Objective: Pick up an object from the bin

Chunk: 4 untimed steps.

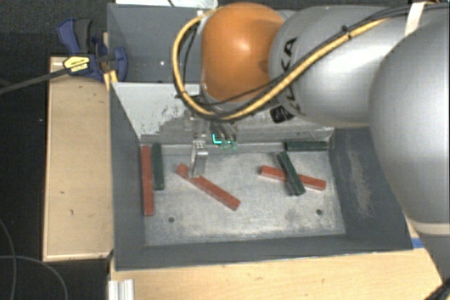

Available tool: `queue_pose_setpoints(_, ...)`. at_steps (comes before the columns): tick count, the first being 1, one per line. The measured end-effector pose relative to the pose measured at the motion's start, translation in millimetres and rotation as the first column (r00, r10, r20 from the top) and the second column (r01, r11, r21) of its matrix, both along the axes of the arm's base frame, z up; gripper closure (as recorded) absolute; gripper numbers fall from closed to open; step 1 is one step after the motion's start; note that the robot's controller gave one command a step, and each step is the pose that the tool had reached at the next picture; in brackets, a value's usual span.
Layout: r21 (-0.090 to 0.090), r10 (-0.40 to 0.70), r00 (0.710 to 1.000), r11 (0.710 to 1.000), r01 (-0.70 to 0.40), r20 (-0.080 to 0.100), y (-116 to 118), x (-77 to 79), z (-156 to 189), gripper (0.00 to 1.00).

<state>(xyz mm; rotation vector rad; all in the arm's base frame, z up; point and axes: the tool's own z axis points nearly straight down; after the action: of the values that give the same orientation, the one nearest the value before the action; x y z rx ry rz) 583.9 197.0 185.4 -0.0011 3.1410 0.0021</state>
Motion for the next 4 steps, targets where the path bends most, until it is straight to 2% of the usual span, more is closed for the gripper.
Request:
queue_pose_setpoints(1,-0.004,-0.146,0.989,0.989,0.146,-0.006,-50,-20.0,-112,0.00)
queue_pose_setpoints(2,0.000,-0.148,0.989,0.989,0.148,0.001,-48,-17.7,-107,1.00)
queue_pose_setpoints(3,0.000,-0.150,0.989,0.989,0.150,0.001,-47,-17.7,-107,0.00)
queue_pose_setpoints(4,-0.003,-0.139,0.990,0.990,0.139,-0.001,-85,-12.9,-115,0.00)
